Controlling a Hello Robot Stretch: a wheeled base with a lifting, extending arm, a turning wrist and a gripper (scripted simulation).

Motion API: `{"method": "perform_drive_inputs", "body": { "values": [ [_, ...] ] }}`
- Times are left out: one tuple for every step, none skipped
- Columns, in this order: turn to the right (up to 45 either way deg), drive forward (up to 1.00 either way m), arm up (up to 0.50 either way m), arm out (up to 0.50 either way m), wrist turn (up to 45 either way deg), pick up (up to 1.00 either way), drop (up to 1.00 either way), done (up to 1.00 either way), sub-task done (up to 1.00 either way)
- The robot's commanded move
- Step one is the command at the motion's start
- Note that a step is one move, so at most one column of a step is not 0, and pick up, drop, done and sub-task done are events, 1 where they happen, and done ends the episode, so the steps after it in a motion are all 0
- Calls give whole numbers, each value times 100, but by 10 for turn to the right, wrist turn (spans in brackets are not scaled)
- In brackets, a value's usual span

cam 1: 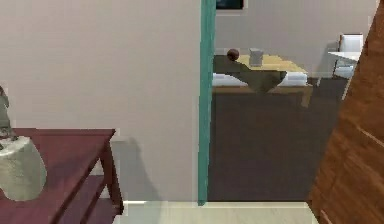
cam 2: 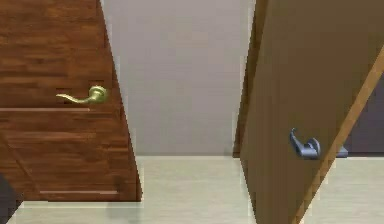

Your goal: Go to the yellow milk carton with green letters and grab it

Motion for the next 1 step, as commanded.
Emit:
{"method": "perform_drive_inputs", "body": {
  "values": [
    [150,0,0,0,0,0,0,0,0]
  ]
}}
